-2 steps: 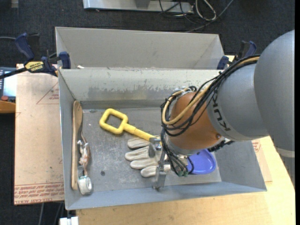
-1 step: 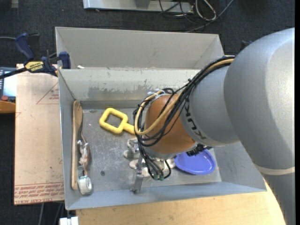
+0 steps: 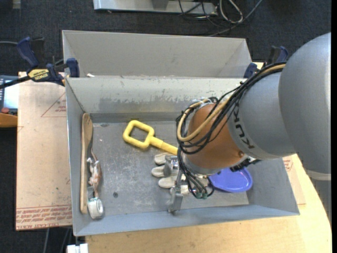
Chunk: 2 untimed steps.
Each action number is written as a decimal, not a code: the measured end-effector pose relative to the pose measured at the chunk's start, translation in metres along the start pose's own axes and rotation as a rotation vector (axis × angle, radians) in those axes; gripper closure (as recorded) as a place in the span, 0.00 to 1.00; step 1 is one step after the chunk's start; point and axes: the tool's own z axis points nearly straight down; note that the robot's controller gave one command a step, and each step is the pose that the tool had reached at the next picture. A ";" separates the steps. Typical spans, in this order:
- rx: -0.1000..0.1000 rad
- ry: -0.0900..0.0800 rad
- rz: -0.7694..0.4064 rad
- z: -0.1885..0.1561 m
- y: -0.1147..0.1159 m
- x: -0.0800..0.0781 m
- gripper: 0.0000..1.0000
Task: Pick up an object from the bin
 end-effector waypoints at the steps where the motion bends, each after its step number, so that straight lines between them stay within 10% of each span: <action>1: -0.012 -0.008 0.019 0.000 -0.016 0.015 1.00; 2: -0.012 -0.008 0.019 0.000 -0.016 0.015 1.00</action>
Offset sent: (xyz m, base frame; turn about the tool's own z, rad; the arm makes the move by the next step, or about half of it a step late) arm 0.0000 0.0000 0.0000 0.0000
